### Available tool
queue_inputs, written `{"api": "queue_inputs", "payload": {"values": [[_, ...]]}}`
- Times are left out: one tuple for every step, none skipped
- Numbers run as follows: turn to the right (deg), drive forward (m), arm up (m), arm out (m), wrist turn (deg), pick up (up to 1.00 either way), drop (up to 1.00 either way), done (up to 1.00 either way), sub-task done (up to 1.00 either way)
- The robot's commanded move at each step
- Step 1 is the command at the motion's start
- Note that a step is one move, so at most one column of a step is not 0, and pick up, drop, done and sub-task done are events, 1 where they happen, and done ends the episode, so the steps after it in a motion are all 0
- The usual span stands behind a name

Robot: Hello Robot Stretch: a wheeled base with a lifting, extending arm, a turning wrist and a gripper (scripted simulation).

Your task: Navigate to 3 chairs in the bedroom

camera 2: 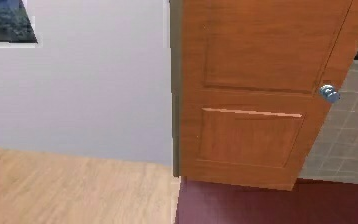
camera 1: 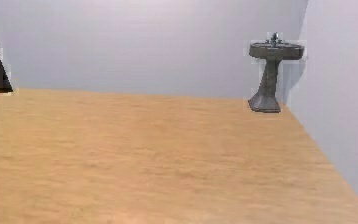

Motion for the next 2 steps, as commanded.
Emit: {"api": "queue_inputs", "payload": {"values": [[0.0, 0.45, 0.0, 0.0, 0.0, 0.0, 0.0, 0.0, 0.0], [-36.0, 0.0, 0.0, 0.0, 0.0, 0.0, 0.0, 0.0, 0.0]]}}
